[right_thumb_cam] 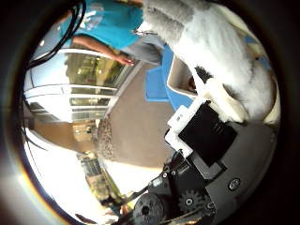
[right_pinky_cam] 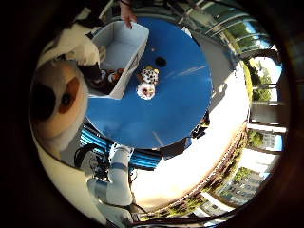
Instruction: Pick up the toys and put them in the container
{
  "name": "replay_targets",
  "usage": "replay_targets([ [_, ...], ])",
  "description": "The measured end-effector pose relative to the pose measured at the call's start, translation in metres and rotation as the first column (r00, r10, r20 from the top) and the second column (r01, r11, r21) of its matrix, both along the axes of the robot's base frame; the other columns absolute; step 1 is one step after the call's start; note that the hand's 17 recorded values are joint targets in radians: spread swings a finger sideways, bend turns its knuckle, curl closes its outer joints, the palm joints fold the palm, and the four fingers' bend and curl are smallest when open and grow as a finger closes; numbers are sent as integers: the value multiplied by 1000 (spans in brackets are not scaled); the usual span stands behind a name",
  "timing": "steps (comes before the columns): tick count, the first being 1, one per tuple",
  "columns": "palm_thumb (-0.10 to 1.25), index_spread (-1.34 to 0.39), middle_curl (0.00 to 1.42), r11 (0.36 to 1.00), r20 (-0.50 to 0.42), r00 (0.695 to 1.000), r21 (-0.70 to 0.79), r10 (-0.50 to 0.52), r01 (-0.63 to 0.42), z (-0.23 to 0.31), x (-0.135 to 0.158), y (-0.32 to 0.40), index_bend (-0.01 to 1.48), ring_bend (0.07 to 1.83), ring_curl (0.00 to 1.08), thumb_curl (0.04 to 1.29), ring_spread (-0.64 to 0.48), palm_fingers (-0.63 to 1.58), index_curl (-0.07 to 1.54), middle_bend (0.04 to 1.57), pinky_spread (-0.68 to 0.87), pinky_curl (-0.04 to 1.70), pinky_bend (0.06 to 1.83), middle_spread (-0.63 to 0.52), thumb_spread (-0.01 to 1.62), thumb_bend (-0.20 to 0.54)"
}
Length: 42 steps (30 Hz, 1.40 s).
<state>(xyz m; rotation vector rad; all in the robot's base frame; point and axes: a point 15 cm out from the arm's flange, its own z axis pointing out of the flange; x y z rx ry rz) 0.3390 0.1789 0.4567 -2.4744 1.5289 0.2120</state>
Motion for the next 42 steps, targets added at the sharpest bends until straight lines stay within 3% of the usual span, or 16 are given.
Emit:
replay_targets([
  [3,981,-1110,1073,999,26,999,26,-27,26,-18,37,31,883,1436,826,852,-114,896,-20,1230,117,554,1710,-200,1081,-12],
  [7,970,-1126,1071,1000,-29,999,13,-24,24,-60,62,62,902,1441,829,872,-114,889,-21,1238,116,577,1701,-195,1077,-17],
  [10,853,-1132,1072,1000,-55,998,-1,-24,24,-94,83,83,916,1447,834,855,-114,854,-18,1236,115,595,1696,-196,1081,-51],
  [15,787,-1046,1041,999,0,999,12,-42,42,-116,111,105,1004,1428,798,794,-69,810,11,1165,137,604,1586,-186,1136,-26],
  [18,773,-861,967,999,-35,999,-9,-36,35,-137,109,105,1021,1349,747,748,-1,725,29,1017,182,594,1517,-156,1156,-29],
  [19,758,-696,915,999,-42,999,-14,-33,32,-141,109,102,905,1310,734,722,37,476,4,887,206,609,1516,-142,1161,-32],
  [20,756,-658,902,999,-48,998,-18,-30,29,-143,109,100,871,1318,736,714,46,448,4,860,212,620,1528,-139,1160,-32],
  [21,746,-582,842,999,-58,998,-23,-26,24,-144,106,99,839,1254,704,697,77,232,13,705,230,613,1513,-125,1158,-33],
  [22,735,-492,771,1000,-65,998,-28,-14,13,-146,104,97,836,1123,660,675,111,21,43,586,267,594,1438,-94,1157,-33],
  [24,726,-446,690,999,-87,996,-41,31,-34,-155,101,93,861,894,565,652,142,-191,74,487,291,527,1281,-61,1153,-34],
  [26,713,-424,603,994,-117,989,-45,94,-100,-163,96,86,799,695,461,625,178,-244,87,375,321,448,1127,-26,1151,-33],
  [29,712,-422,516,985,-166,974,-43,157,-166,-168,88,71,650,534,373,596,224,-191,94,250,358,367,965,6,1145,-29],
  [37,725,-421,413,991,-137,983,-35,125,-131,-121,83,15,447,392,315,547,262,-60,130,159,398,282,799,40,1142,-25],
  [42,676,-324,379,999,-131,991,-35,24,-29,-97,73,-54,327,411,317,518,271,29,154,171,418,258,771,41,1142,-37],
])
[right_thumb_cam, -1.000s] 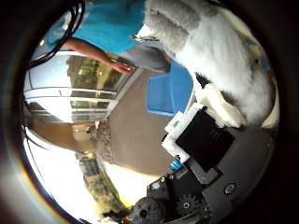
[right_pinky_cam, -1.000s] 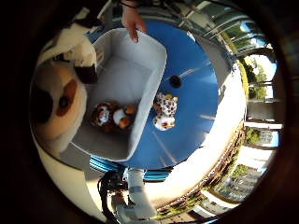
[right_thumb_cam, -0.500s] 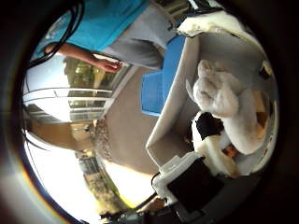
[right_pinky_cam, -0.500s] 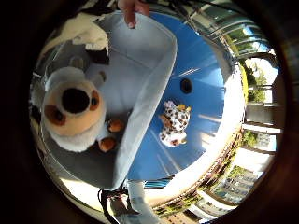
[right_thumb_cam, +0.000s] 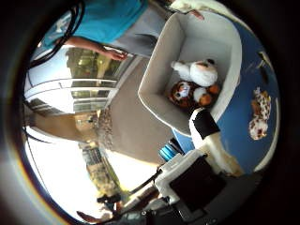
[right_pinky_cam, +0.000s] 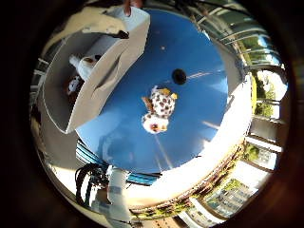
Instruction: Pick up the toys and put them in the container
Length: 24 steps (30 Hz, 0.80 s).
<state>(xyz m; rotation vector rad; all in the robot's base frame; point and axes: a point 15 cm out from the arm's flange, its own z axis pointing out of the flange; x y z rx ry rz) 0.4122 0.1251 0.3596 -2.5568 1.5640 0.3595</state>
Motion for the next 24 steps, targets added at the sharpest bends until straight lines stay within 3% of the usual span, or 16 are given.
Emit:
replay_targets([
  [7,612,-180,346,985,-18,987,-78,-158,156,-17,-2,-94,231,410,317,486,287,77,199,167,423,241,765,102,1144,-35],
  [12,571,-113,331,963,-88,966,-142,-244,230,-64,4,-141,194,399,317,460,297,76,224,164,427,231,757,135,1152,-34],
  [18,476,15,322,941,-139,940,-177,-313,287,-101,12,-153,164,427,320,406,307,115,237,182,432,214,742,179,1141,-50],
  [24,357,114,340,882,-63,913,-296,-402,368,-130,36,-158,147,524,338,345,318,241,228,211,441,193,735,182,1088,-52],
])
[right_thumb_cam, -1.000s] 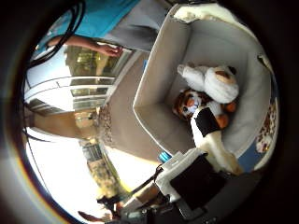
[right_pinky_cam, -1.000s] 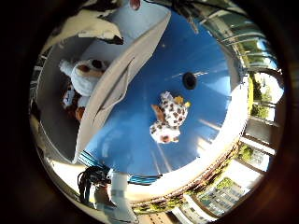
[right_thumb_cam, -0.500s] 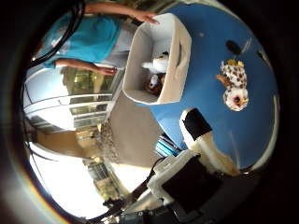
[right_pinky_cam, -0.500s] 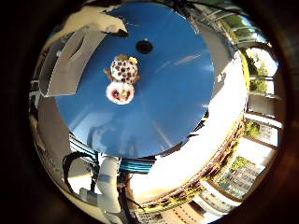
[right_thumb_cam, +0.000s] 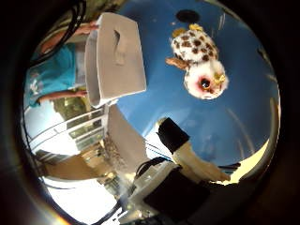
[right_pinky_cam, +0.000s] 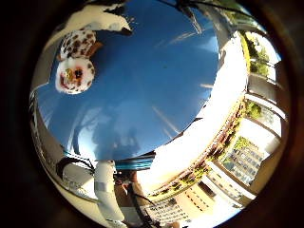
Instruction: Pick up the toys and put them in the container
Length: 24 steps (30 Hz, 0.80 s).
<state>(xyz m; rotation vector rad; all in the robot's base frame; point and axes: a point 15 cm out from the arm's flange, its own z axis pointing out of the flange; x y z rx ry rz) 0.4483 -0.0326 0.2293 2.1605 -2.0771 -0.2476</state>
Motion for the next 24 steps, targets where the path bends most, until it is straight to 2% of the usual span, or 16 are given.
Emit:
replay_targets([
  [6,303,142,362,997,-80,997,-78,-19,13,-49,-3,28,158,544,342,320,315,273,231,237,438,175,720,164,1056,-41],
  [10,303,143,380,995,-100,995,-94,-30,20,-78,1,40,161,576,346,313,302,332,232,277,432,149,678,138,1055,-33],
  [12,304,134,400,995,-121,993,-100,-16,4,-89,0,46,167,629,359,310,285,414,234,329,424,126,629,97,1055,-33],
  [15,358,45,448,995,-134,991,-100,11,-25,-95,-2,58,227,723,382,318,245,690,252,456,415,81,576,23,1078,-9],
  [17,418,-34,473,994,-131,991,-101,21,-35,-94,-2,63,279,764,398,334,226,893,266,500,421,84,636,-13,1097,4],
  [19,501,-135,528,992,-135,990,-113,47,-62,-91,-4,65,338,838,433,358,194,1200,294,606,429,113,758,-36,1111,16],
  [21,550,-195,578,985,-147,986,-143,74,-95,-88,-7,61,378,902,479,374,162,1267,333,677,424,169,899,-53,1112,17],
  [22,606,-246,621,982,-158,984,-155,84,-109,-87,-9,59,406,974,519,391,133,1242,361,740,415,213,1007,-73,1109,21],
  [24,652,-294,668,979,-170,981,-161,95,-123,-80,-14,54,435,1043,554,405,103,1195,387,815,395,247,1084,-91,1110,20],
])
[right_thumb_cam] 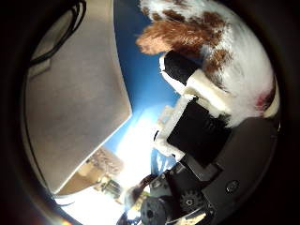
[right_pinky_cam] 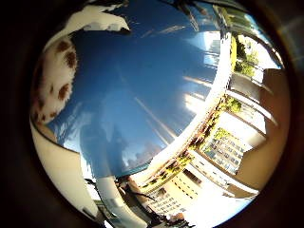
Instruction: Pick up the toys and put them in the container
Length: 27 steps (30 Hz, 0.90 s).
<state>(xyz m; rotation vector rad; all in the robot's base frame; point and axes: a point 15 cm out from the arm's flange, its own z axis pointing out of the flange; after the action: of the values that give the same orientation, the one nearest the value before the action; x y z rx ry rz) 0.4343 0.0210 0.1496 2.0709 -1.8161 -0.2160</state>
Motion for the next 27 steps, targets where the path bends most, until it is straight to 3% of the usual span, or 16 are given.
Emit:
replay_targets([
  [2,708,-342,716,1000,3,1000,15,20,-20,8,-2,-6,437,1123,592,428,70,1113,406,885,380,279,1153,-111,1100,26],
  [7,963,-492,860,994,-7,999,103,31,-30,20,-23,-10,478,1303,698,547,-16,984,486,1033,309,392,1387,-171,1113,121],
  [13,998,-622,965,983,-21,998,172,66,-62,55,-56,-23,568,1399,768,620,-69,869,610,1136,239,495,1553,-205,1127,107],
  [27,983,-809,1091,942,101,982,281,161,-184,204,-138,-27,703,1574,848,759,-119,664,1010,1310,136,671,1740,-233,1129,21],
])
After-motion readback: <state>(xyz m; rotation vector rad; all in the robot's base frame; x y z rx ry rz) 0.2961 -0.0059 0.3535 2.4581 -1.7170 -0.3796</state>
